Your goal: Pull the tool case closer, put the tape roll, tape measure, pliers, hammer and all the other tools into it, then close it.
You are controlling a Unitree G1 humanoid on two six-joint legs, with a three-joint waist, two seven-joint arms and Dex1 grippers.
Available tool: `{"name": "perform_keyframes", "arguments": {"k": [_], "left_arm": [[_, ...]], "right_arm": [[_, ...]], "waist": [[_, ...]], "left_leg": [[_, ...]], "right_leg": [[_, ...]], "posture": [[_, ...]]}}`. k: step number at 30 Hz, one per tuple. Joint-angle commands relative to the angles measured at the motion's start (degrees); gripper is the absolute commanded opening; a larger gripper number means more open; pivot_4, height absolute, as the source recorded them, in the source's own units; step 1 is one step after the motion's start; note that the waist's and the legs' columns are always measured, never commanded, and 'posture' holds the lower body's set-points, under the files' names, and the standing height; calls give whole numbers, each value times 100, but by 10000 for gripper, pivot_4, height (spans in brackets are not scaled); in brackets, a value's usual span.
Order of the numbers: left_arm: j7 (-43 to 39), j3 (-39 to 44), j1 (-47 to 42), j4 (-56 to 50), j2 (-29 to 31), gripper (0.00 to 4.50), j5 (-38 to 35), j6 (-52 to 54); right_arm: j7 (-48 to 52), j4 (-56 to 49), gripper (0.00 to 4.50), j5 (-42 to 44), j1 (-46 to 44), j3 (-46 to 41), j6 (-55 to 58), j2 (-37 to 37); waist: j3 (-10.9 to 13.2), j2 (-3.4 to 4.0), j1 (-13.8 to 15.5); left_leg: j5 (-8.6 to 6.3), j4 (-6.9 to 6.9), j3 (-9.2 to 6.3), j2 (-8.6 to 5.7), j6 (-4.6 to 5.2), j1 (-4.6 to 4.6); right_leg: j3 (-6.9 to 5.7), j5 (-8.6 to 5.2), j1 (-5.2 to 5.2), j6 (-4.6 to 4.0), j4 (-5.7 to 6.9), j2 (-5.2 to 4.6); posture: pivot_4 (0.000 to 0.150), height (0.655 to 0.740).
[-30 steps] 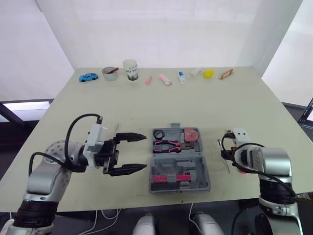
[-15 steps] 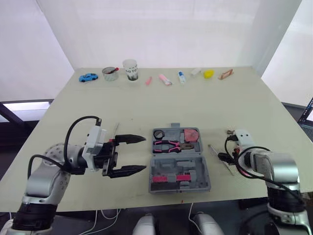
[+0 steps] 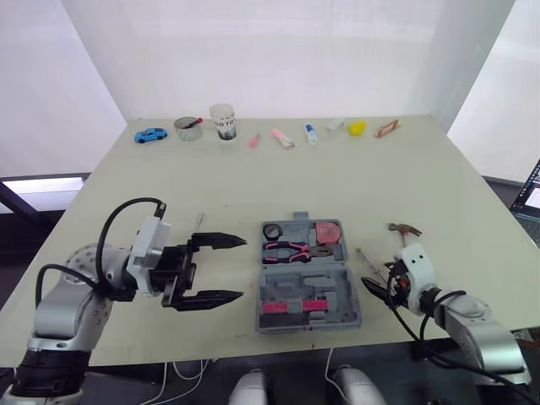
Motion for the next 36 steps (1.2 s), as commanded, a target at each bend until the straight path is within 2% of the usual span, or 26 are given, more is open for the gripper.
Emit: {"name": "perform_keyframes", "arguments": {"k": [1, 9, 12, 14, 15, 16, 17, 18, 20, 29, 36], "left_arm": [[-114, 244, -31, 44, 90, 45000, -85, -100], [-143, 328, 26, 43, 98, 45000, -76, -105], [-144, 328, 25, 59, 95, 45000, -61, -119], [-142, 330, 28, 70, 98, 45000, -53, -127], [-145, 332, 29, 81, 98, 45000, -50, -133], [-147, 333, 30, 91, 98, 45000, -48, -139], [-149, 333, 31, 98, 98, 45000, -47, -144], [-150, 330, 31, 107, 98, 45000, -43, -148], [-148, 324, 31, 116, 97, 45000, -40, -148], [-179, 352, 53, 212, 145, 45000, -26, -166], [-137, 390, 67, 408, 59, 45000, 17, -283]], "right_arm": [[120, 436, 41674, 72, 90, 1, -859, 18], [60, 1337, 41674, 50, -109, 25, -1761, 76], [32, 1545, 34438, 27, -202, 58, -1936, 79], [20, 1613, 24449, 21, -217, 81, -2049, 79], [19, 1630, 21497, 29, -219, 91, -2092, 85], [16, 1639, 14508, 35, -217, 101, -2125, 91], [13, 1644, 14120, 42, -216, 107, -2145, 94], [13, 1638, 6852, 29, -205, 126, -2188, 92], [19, 1615, 846, 26, -177, 149, -2269, 89], [82, 802, 846, 454, -240, -21, -1917, -109], [710, -748, 846, 961, -609, 532, -526, -785]], "waist": [[0, 0, 5], [-1, -1, 0], [-1, -1, -1], [-1, -1, 0], [-1, -1, 1], [-1, -1, 1], [-1, 0, 1], [-1, -1, 1], [-1, -1, 1], [0, 0, 11], [0, 1, 14]], "left_leg": [[0, 0, 0, 0, 0, 0], [0, 2, 2, 0, 0, 4], [0, 3, 2, 0, 0, 9], [0, 3, 2, 0, 0, 9], [0, 3, 2, 0, 0, 9], [0, 3, 1, 0, 0, 9], [0, 3, 0, 0, 0, 8], [0, 3, 0, 0, 0, 7], [0, 3, 1, 0, 0, 7], [0, 4, 1, 0, 0, 7], [0, 4, 1, 1, 0, 8]], "right_leg": [[0, 0, 0, 0, 0, 0], [2, 1, 5, 0, 1, -1], [2, 1, 11, -1, 2, -1], [3, 1, 11, -1, 1, -1], [2, 1, 11, -1, 1, -1], [2, 1, 11, -1, 1, -1], [1, 1, 11, -1, 1, 0], [1, 1, 11, -1, 1, 0], [2, 1, 11, -1, 1, -1], [2, 1, 11, -1, 3, -1], [2, 1, 10, -1, 3, -1]], "posture": [[1500, 7400], [1500, 7400], [1500, 7400], [1500, 7400], [1500, 7400], [1500, 7400], [1500, 7400], [1500, 7400], [1500, 7400], [1500, 7400], [1500, 7400]]}}
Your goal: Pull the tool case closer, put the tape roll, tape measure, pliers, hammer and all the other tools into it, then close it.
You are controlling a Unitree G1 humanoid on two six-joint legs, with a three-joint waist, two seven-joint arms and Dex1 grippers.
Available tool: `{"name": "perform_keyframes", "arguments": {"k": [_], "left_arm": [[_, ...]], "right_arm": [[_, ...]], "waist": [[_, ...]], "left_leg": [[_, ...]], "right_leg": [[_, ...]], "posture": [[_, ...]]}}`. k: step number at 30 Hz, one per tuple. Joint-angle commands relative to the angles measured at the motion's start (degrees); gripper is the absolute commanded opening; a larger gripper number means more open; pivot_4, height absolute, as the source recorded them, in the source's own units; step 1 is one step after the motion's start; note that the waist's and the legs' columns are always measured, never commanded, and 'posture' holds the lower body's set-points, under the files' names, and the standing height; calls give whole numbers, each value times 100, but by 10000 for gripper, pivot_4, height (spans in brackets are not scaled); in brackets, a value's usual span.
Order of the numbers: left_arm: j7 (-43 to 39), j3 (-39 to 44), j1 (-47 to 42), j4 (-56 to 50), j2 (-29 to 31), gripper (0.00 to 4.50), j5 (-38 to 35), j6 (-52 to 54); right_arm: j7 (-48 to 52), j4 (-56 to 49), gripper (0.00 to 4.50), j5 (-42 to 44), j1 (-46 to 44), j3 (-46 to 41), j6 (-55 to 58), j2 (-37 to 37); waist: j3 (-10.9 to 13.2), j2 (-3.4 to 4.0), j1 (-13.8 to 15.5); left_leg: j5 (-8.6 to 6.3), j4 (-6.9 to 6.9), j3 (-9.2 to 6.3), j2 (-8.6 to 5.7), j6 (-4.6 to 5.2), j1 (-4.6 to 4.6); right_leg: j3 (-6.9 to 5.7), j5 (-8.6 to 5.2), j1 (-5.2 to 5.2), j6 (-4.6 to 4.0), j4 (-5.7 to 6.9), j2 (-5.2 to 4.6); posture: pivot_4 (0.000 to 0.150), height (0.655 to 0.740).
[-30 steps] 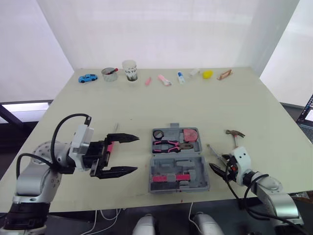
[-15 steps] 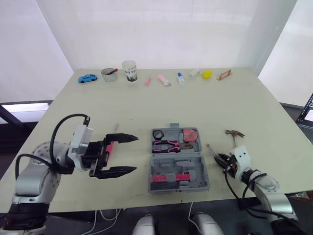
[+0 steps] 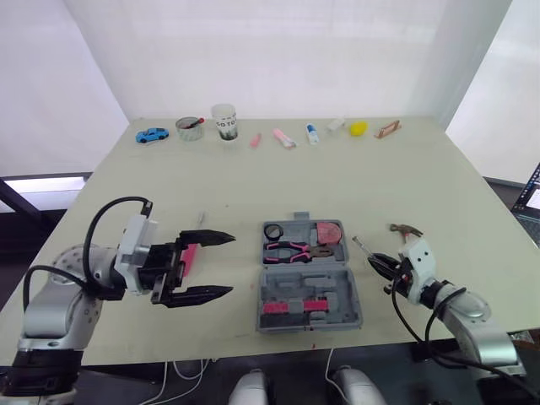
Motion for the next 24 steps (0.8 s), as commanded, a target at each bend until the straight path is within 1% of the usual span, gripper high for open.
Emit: {"name": "perform_keyframes", "arguments": {"k": [1, 4, 6, 11, 14, 17, 24], "left_arm": [[-95, 155, 12, 102, -16, 45000, 22, -198], [-149, 167, -46, 245, 22, 45000, 28, -254], [-193, 166, -66, 332, 85, 45000, 63, -282], [-450, 135, 76, 585, 282, 45000, 273, -479], [-510, 147, 80, 803, 344, 45000, 368, -607], [-524, 164, 52, 1014, 399, 45000, 437, -693], [-582, 166, 46, 1223, 491, 45000, 511, -808]], "right_arm": [[362, -829, 846, 320, -281, 402, 688, -248], [618, -1182, 846, 275, -657, 908, 1136, -530], [612, -1296, 846, 283, -1009, 1185, 1522, -552], [754, -1158, 846, -251, -2018, 2217, 1975, -649], [826, -927, 846, -606, -2529, 2762, 2048, -622], [900, -513, 846, -1149, -2996, 3370, 1817, -538], [1109, -29, 846, -1737, -3445, 3955, 1734, -340]], "waist": [[-1, -1, 12], [0, 0, 22], [-1, -2, 24], [-1, -2, 16], [-1, -2, 36], [-1, -2, 25], [-1, -3, 25]], "left_leg": [[0, 0, -4, 0, 0, 0], [0, 1, -8, 1, 0, -3], [0, 3, -7, 1, 0, -6], [0, 10, -6, 1, 0, -7], [0, 10, -9, 1, 0, -11], [0, 11, -3, 1, 0, -14], [0, 12, -2, 1, 0, -18]], "right_leg": [[-4, 0, 0, 0, 1, 1], [-8, 0, 0, -1, 1, 1], [-8, 0, 0, -1, -1, 1], [-9, -2, -2, -4, 0, 0], [-14, -4, -2, -8, 0, -1], [-12, -4, -4, -7, -2, -3], [-14, -2, -8, -5, -1, -4]], "posture": [[1500, 7400], [1500, 7400], [1500, 7400], [1500, 7400], [1500, 7400], [1500, 7400], [1500, 7400]]}}
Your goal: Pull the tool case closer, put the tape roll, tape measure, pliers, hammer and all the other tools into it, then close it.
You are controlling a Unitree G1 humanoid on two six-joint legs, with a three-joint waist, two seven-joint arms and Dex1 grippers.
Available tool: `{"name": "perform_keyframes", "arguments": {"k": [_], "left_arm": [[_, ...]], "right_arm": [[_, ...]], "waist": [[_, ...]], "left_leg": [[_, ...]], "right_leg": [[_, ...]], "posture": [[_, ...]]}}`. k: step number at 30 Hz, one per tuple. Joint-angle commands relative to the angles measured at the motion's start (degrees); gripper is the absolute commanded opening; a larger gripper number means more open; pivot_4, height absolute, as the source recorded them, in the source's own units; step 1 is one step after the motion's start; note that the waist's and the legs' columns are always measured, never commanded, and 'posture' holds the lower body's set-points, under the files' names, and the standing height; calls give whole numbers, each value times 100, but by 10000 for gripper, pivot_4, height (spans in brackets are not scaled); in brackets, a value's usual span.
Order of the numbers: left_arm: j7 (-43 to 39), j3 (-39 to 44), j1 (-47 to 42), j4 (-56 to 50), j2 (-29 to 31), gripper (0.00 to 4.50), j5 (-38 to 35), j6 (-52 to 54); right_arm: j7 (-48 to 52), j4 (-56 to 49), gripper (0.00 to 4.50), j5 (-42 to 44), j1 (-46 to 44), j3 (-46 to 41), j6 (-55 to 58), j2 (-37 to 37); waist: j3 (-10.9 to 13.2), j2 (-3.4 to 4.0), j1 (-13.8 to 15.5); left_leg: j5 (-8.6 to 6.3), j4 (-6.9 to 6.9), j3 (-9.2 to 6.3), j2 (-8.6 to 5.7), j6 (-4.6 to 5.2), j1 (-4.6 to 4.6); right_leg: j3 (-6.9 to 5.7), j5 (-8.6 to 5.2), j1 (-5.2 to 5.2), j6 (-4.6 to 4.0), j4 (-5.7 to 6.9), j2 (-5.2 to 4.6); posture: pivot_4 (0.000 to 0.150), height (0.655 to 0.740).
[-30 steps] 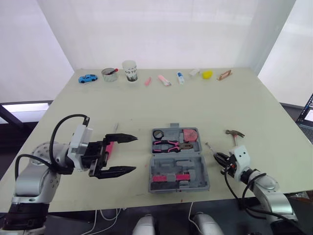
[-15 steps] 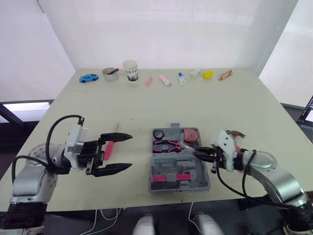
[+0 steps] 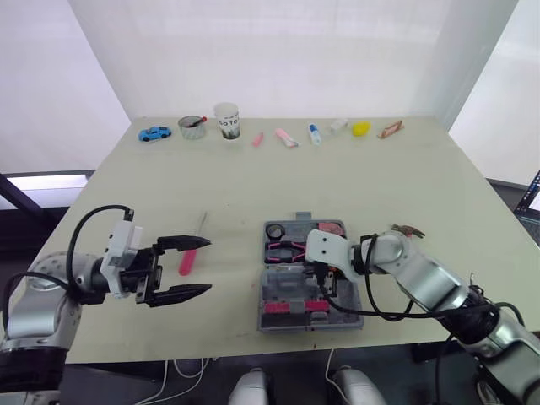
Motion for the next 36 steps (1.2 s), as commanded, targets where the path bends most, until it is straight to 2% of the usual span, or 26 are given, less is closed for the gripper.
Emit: {"name": "perform_keyframes", "arguments": {"k": [1, 15, 31, 33, 34, 35, 36], "left_arm": [[-324, 124, -2, -3, 132, 45000, 3, -170], [-260, 105, 106, -107, 123, 45000, -31, -156], [-213, 134, 95, -142, 137, 45000, -60, -62], [-210, 138, 100, -146, 135, 45000, -64, -58], [-211, 138, 101, -143, 134, 45000, -63, -59], [-210, 138, 101, -138, 132, 45000, -62, -60], [-208, 141, 106, -140, 130, 45000, -64, -59]], "right_arm": [[147, -37, 846, -287, -167, 181, -111, 36], [173, 390, 846, -993, -218, 470, -224, 488], [181, 658, 846, -1259, -189, 349, -561, 917], [192, 645, 10320, -1269, -162, 328, -571, 907], [146, 648, 12274, -1289, -142, 304, -598, 910], [97, 652, 17367, -1308, -125, 279, -622, 913], [70, 647, 24805, -1318, -109, 259, -644, 911]], "waist": [[0, 0, -1], [0, -1, -5], [0, 0, -17], [0, 0, -17], [0, 0, -17], [0, 0, -16], [0, 0, -15]], "left_leg": [[0, 0, 1, 0, 0, 0], [0, 2, 5, 2, 0, -1], [0, 2, 5, 2, 0, 0], [0, 2, 5, 2, 0, 0], [0, 2, 5, 2, 0, 0], [0, 2, 5, 2, 0, 0], [0, 2, 5, 3, 0, 0]], "right_leg": [[0, 0, 0, 0, 0, -1], [-2, 1, -3, 1, 5, 0], [-3, 1, -3, 1, 6, 0], [-3, 1, -3, 1, 7, 0], [-3, 1, -3, 1, 7, 0], [-3, 1, -3, 1, 6, 0], [-3, 1, -3, 1, 6, 0]], "posture": [[1500, 7400], [1500, 7400], [1500, 7400], [1500, 7400], [1500, 7400], [1500, 7400], [1500, 7400]]}}
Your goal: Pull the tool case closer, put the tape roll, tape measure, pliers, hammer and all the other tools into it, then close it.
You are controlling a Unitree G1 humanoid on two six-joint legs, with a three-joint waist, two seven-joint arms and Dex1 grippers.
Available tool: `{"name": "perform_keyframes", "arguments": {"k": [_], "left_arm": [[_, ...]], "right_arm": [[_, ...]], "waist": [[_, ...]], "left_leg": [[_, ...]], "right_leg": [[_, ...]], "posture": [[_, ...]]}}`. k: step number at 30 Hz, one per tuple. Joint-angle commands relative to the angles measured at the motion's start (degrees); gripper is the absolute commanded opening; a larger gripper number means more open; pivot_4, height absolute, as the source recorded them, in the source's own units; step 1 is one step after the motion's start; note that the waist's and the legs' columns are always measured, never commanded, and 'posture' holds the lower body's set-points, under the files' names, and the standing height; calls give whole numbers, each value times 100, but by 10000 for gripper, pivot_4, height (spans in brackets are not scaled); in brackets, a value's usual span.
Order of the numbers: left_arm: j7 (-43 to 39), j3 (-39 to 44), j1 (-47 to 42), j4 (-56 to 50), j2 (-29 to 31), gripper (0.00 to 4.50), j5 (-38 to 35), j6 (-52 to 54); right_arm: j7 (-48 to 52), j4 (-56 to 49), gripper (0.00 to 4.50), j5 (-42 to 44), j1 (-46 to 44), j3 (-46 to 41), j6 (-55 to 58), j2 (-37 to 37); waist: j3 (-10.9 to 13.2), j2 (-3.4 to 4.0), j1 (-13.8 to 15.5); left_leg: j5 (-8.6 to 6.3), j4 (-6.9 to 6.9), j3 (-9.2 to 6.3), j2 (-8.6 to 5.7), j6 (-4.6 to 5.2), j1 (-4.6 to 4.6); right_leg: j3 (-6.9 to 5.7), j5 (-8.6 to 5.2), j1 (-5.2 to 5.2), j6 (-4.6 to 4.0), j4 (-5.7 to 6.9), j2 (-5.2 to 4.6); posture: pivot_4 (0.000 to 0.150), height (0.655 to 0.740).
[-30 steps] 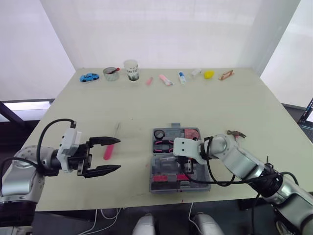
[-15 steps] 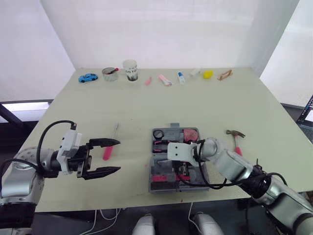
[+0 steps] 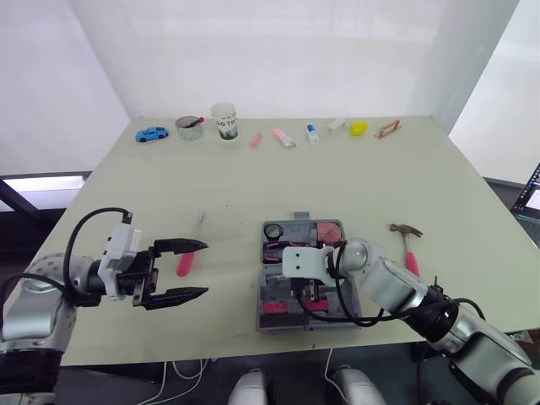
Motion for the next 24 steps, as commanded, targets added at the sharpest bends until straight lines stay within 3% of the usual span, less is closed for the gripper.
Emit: {"name": "perform_keyframes", "arguments": {"k": [1, 17, 24], "left_arm": [[-193, 143, 9, -131, 66, 45000, -105, -6], [-155, 144, 41, -152, 29, 45000, -118, -4], [-167, 139, 20, -121, 33, 45000, -115, -8]], "right_arm": [[-79, -170, 24805, -37, 20, -238, -156, 13], [-96, -358, 24805, -118, 263, -584, -413, -155], [37, -532, 24805, 496, 444, -1047, -435, 145]], "waist": [[0, 0, 1], [0, 0, 4], [0, 0, 5]], "left_leg": [[0, 0, 0, 0, 0, 0], [0, 0, 0, 0, 0, 0], [0, 0, -2, 0, 0, 0]], "right_leg": [[0, 0, 0, 0, 0, 0], [0, 0, 0, 0, -1, 0], [-1, 0, 0, 0, 0, 1]], "posture": [[1500, 7400], [1500, 7400], [1500, 7400]]}}
